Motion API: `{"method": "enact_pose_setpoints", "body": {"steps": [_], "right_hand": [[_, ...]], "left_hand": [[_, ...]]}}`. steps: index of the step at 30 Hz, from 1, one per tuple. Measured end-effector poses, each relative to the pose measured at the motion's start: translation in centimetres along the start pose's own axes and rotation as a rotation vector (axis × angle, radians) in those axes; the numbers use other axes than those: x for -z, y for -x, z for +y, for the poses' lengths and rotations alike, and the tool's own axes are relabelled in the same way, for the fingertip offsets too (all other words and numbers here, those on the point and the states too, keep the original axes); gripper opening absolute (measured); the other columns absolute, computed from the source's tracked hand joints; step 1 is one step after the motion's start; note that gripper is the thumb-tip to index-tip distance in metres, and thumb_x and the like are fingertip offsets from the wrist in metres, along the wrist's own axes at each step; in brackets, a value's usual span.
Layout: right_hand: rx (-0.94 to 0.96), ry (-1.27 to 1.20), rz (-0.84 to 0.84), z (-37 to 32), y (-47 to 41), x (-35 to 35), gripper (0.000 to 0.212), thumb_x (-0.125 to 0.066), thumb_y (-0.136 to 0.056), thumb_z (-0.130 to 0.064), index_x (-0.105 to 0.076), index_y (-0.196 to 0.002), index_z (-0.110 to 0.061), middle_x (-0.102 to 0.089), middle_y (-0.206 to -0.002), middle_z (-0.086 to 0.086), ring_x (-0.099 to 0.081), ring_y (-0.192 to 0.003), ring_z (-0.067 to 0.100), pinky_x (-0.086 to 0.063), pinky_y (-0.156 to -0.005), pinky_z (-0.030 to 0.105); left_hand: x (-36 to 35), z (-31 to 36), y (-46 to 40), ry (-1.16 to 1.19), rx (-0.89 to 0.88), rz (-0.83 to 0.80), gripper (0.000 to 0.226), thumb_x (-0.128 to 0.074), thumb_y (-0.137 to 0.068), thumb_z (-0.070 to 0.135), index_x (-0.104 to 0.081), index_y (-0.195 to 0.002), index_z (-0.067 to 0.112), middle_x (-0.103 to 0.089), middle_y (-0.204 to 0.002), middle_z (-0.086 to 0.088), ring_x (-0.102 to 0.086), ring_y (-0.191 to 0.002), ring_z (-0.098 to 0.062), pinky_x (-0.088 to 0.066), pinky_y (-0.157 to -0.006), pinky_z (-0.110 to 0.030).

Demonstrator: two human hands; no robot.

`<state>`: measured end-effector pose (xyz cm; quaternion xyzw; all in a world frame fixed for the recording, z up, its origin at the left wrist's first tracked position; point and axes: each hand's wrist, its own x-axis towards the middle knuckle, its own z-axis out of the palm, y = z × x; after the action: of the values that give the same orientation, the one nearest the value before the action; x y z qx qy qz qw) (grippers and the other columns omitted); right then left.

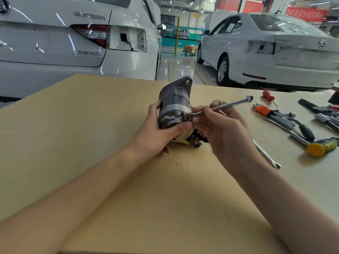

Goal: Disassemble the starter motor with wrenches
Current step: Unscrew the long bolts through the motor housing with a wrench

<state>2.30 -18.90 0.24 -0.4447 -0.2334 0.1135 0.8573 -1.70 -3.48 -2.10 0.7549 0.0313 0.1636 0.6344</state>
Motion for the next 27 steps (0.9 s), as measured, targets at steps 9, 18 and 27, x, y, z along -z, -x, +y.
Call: {"method": "enact_pose_setpoints", "body": {"steps": [9,18,27], "right_hand": [[0.054,0.054,0.023,0.1,0.4,0.0,0.010,-0.059,-0.086,0.000,-0.054,-0.087,-0.009,-0.070,-0.082,0.014,-0.067,-0.066,0.020,-0.054,-0.063,0.026],[0.426,0.856,-0.117,-1.3,0.0,-2.2,0.016,-0.058,-0.090,0.004,-0.057,-0.098,-0.009,-0.064,-0.081,-0.004,-0.065,-0.075,0.009,-0.055,-0.067,0.027],[0.362,0.759,-0.365,-2.4,-1.5,-4.2,0.026,-0.057,-0.089,0.001,-0.064,-0.113,-0.010,-0.066,-0.083,0.008,-0.060,-0.071,0.020,-0.052,-0.063,0.027]], "left_hand": [[0.0,0.3,0.2,-0.001,-0.015,-0.009,0.128,-0.071,-0.040,0.061,-0.018,-0.150,0.023,-0.057,-0.112,0.008,-0.064,-0.086,-0.011,-0.053,-0.044,-0.030],[0.3,-0.5,-0.2,0.010,0.004,-0.030,0.118,-0.078,-0.052,0.057,-0.020,-0.150,0.027,-0.061,-0.114,0.003,-0.066,-0.076,-0.010,-0.054,-0.049,-0.034],[0.3,-0.4,-0.2,-0.029,-0.005,-0.015,0.111,-0.078,-0.057,0.061,-0.025,-0.146,0.022,-0.060,-0.108,0.006,-0.066,-0.082,-0.010,-0.053,-0.047,-0.032]]}}
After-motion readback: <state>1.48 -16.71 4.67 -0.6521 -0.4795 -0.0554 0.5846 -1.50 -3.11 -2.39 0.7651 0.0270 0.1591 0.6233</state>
